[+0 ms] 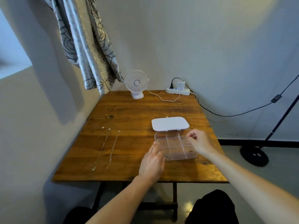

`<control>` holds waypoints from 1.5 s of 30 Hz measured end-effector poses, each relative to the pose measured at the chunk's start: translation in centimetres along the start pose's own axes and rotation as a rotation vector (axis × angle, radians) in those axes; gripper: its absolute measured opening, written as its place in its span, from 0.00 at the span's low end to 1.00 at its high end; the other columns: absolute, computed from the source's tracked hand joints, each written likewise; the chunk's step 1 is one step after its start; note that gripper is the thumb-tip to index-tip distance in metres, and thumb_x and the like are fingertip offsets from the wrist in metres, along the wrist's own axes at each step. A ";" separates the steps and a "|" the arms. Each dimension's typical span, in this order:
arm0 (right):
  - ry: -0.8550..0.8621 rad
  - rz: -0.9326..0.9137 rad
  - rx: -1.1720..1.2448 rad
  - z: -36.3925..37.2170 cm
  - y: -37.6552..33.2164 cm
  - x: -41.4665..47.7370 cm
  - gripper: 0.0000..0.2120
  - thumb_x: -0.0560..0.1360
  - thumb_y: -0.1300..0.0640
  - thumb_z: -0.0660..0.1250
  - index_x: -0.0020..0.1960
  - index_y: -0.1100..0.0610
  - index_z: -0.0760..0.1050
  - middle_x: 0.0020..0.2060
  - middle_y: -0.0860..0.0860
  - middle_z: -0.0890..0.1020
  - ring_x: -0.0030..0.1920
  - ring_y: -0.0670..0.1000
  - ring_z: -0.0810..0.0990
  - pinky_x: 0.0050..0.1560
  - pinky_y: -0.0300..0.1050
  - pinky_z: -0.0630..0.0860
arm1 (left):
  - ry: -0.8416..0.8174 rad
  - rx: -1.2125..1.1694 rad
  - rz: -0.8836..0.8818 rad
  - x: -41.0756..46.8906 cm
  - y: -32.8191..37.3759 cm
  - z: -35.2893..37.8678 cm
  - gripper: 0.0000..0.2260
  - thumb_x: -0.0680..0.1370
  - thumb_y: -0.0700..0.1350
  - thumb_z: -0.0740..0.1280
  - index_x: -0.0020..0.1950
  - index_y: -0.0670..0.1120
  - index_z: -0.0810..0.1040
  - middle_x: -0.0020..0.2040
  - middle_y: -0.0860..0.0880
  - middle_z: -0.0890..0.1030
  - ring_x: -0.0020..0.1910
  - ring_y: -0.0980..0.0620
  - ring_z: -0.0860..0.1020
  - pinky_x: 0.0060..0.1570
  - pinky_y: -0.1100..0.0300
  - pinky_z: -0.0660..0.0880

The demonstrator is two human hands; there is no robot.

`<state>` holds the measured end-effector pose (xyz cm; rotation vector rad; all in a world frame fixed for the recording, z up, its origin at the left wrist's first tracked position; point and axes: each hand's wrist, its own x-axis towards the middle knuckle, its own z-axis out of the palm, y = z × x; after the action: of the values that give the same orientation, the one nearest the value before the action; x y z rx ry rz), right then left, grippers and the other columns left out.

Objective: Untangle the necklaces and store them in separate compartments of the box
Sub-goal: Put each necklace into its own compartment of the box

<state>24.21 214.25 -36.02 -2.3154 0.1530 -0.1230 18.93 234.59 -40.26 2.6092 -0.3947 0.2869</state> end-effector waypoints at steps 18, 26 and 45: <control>-0.372 -0.526 -0.436 16.8 -9.6 -5.8 0.19 0.80 0.46 0.58 0.69 0.49 0.68 0.70 0.48 0.69 0.71 0.49 0.66 0.70 0.45 0.65 | 0.139 0.162 -0.505 -1.7 -19.0 -12.2 0.11 0.79 0.47 0.63 0.58 0.46 0.77 0.54 0.48 0.78 0.52 0.52 0.75 0.47 0.62 0.70; -0.326 -0.530 -0.484 17.5 -8.4 -6.2 0.27 0.79 0.37 0.50 0.74 0.45 0.62 0.77 0.46 0.59 0.77 0.48 0.53 0.76 0.48 0.49 | -0.024 0.049 -0.754 1.2 -20.6 -13.1 0.11 0.76 0.48 0.68 0.54 0.44 0.76 0.45 0.47 0.77 0.43 0.51 0.74 0.41 0.58 0.70; -0.422 -0.457 -0.432 17.5 -8.5 -5.1 0.24 0.78 0.39 0.58 0.72 0.46 0.65 0.75 0.47 0.63 0.76 0.50 0.58 0.75 0.50 0.57 | 0.020 -0.251 -0.528 2.9 -17.3 -16.2 0.05 0.78 0.45 0.64 0.43 0.46 0.73 0.40 0.48 0.76 0.38 0.52 0.75 0.34 0.61 0.69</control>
<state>22.16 233.43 -41.90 -2.7060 -0.6203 0.1899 25.13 256.43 -32.99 2.3526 0.2547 0.0745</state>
